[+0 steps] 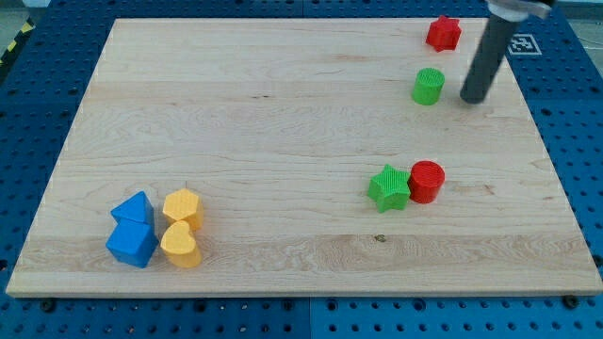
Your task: Move the green circle left to the red star
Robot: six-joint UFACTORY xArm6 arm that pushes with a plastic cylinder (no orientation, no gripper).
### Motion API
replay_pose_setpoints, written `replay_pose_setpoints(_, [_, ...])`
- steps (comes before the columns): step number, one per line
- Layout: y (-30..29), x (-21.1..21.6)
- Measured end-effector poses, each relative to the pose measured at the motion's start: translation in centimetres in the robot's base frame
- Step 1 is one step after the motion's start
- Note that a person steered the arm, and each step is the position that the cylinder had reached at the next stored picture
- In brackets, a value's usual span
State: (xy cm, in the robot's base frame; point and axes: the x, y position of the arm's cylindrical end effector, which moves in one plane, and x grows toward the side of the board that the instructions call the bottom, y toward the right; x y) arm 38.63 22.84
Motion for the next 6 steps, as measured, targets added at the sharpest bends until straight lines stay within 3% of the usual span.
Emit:
replay_pose_setpoints(1, [-1.5,2.6])
replay_pose_setpoints(2, [-5.4,1.5])
replay_pose_setpoints(4, [-6.1,-8.7])
replay_pose_setpoints(6, [-6.1,-8.8])
